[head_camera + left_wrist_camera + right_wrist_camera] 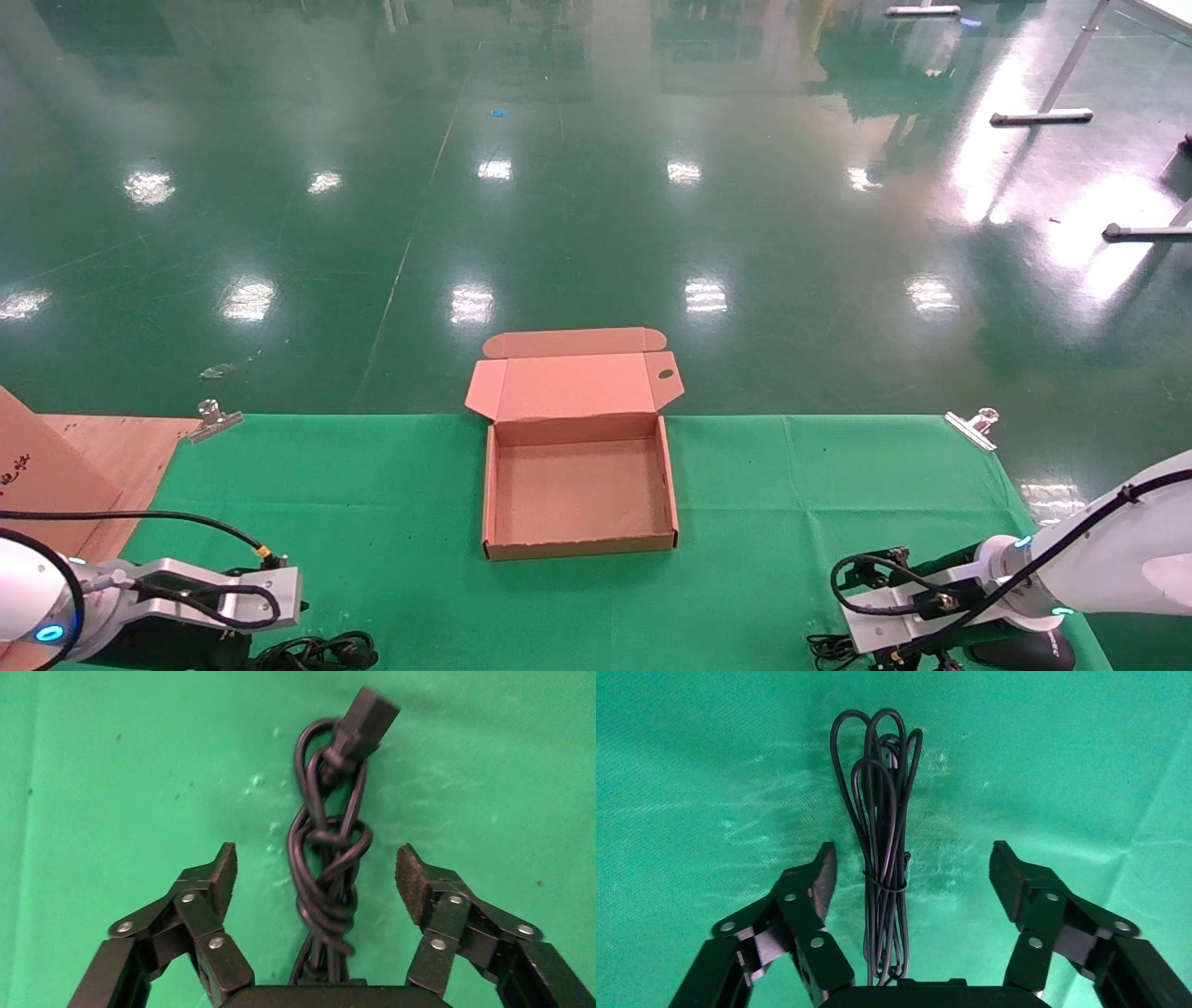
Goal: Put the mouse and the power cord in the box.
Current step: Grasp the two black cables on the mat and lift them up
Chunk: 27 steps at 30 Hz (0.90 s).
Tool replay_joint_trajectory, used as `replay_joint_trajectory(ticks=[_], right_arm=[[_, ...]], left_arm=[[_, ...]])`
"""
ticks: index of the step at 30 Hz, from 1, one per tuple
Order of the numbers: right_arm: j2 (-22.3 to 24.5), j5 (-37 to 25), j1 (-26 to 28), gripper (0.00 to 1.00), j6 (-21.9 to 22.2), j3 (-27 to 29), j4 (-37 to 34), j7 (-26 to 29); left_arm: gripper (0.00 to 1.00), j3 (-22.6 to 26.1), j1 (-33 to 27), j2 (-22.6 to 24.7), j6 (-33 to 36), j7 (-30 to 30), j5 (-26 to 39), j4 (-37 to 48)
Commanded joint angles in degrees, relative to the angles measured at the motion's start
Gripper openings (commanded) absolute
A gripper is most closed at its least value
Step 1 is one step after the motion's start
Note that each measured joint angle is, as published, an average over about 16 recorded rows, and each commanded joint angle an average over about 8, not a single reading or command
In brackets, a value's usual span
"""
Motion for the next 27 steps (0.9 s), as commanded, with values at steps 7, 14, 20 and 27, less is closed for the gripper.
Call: replay_joint_trajectory(ticks=[7, 14, 20, 27], right_arm=[[-0.66, 0.19, 0.47, 0.0, 0.1, 0.12, -2.14, -1.2], [-1.05, 0.22, 0.62, 0.0, -0.04, 0.13, -3.29, -1.8], [-0.92, 0.35, 0.97, 0.0, -0.53, 0.23, -3.94, -2.16], [-0.26, 0.84, 2.21, 0.0, -2.36, 0.56, -4.19, -2.78]], left_arm=[[0.0, -0.11, -0.02, 0.02, -0.95, 0.15, -0.15, 0.67], [0.0, -0.07, 0.33, 0.34, -1.69, 0.21, -0.09, 0.94], [0.0, 0.0, 0.68, 0.69, -2.55, 0.39, 0.02, 0.94], [0.0, -0.06, -0.18, 0.59, -0.78, 0.78, -0.08, 0.79]])
